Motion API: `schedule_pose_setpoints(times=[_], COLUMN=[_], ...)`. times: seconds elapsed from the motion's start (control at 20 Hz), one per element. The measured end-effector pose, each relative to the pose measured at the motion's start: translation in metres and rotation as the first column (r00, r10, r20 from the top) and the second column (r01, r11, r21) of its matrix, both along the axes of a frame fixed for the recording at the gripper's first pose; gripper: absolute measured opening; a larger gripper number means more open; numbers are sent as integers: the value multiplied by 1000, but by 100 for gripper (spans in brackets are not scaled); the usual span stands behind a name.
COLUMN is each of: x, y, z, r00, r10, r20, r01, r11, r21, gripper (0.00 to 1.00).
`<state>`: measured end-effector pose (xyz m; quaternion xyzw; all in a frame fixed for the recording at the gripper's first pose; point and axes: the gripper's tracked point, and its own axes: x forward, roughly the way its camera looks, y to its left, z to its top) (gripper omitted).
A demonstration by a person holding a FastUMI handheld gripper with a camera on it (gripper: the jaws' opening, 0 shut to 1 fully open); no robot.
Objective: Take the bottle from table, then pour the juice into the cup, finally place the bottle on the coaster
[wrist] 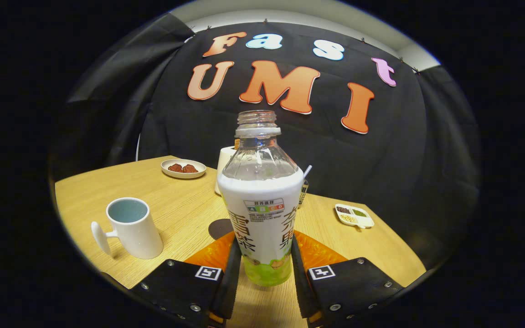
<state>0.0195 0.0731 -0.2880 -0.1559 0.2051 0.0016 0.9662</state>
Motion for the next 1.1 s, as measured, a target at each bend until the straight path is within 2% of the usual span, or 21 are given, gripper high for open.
schedule_pose_setpoints(times=[0.2,0.5,0.85,1.1], x=[3,5,4,8], y=[13,34,48,47], z=[1,-2,-3,4], r00=[1000,998,990,984], r10=[22,63,142,180], r20=[7,-2,-1,11], r01=[-21,-61,-128,-135], r11=[991,965,884,777], r21=[-131,-255,-449,-615], gripper=[55,55,55,55])
